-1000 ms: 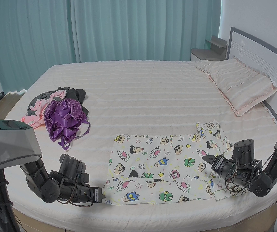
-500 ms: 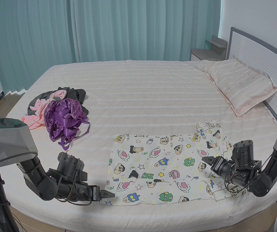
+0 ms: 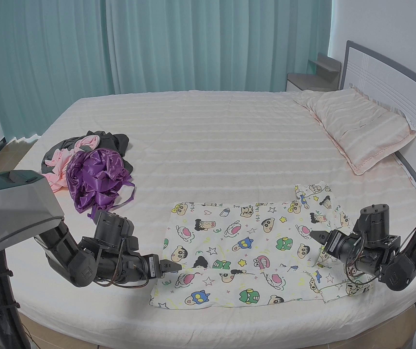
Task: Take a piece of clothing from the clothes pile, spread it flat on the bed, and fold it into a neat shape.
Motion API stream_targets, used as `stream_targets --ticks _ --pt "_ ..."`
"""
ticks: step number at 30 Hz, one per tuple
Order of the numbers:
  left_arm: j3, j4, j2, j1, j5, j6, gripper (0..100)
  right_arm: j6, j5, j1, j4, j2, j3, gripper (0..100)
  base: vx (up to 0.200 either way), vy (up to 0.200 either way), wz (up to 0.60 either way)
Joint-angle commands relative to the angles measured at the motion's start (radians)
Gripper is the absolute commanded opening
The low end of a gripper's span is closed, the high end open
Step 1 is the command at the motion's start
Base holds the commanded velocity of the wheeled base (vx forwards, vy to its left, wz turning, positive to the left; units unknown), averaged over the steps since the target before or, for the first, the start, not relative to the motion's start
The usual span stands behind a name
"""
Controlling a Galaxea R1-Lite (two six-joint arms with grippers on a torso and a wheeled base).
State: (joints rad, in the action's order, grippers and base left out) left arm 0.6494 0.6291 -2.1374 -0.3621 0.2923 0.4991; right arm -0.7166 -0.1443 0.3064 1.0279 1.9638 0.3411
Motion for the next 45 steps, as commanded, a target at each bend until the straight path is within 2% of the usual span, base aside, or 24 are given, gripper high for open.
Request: stream_targets --ticks 1,3,7,8,10,15,22,23,30,32,37,41,45 --pt "0.024 0.001 -0.048 -0.001 -0.001 -0.001 100 0.052 0.029 -0.067 -0.003 -0.005 -0.01 100 0.0 0.0 0.0" --pt "0.029 0.009 -0.053 -0.003 0.001 0.002 100 0.066 0.057 -0.116 -0.002 -0.005 -0.024 100 0.0 0.0 0.0" --pt "0.032 0.017 -0.061 -0.008 0.001 0.007 100 0.077 0.072 -0.15 0.003 -0.008 -0.039 100 0.0 0.0 0.0" --pt "0.032 0.023 -0.065 -0.018 -0.001 0.007 100 0.097 0.095 -0.193 0.008 -0.006 -0.051 100 0.0 0.0 0.0" --pt "0.036 0.03 -0.075 -0.018 -0.001 0.007 100 0.117 0.123 -0.228 0.009 -0.008 -0.062 100 0.0 0.0 0.0" --pt "0.047 0.034 -0.088 -0.02 -0.001 0.007 100 0.198 0.206 -0.303 0.014 -0.016 -0.122 100 0.0 0.0 0.0" --pt "0.061 0.032 -0.096 -0.04 -0.002 0.007 100 0.264 0.298 -0.401 0.012 -0.014 -0.128 100 0.0 0.0 0.0" --pt "0.061 0.032 -0.096 -0.04 -0.002 0.007 0 0.272 0.305 -0.412 0.014 -0.016 -0.129 100 0.0 0.0 0.0" --pt "0.07 0.029 -0.096 -0.04 -0.004 0.007 0 0.342 0.341 -0.475 0.012 -0.002 -0.136 100 0.0 0.0 0.0" --pt "0.062 0.027 -0.096 -0.038 -0.013 0.007 0 0.365 0.394 -0.494 0.006 0.012 -0.14 100 0.0 0.0 0.0" --pt "0.056 0.027 -0.093 -0.032 -0.052 0.007 0 0.457 0.423 -0.536 0.009 0.078 -0.134 100 0.0 0.0 0.0" --pt "0.046 0.029 -0.087 -0.032 -0.052 0.006 0 0.552 0.531 -0.595 0.012 0.135 -0.12 100 0.0 0.0 0.0" --pt "0.046 0.03 -0.087 -0.032 -0.053 0.007 0 0.618 0.583 -0.612 0.011 0.171 -0.097 100 0.0 0.0 0.0"
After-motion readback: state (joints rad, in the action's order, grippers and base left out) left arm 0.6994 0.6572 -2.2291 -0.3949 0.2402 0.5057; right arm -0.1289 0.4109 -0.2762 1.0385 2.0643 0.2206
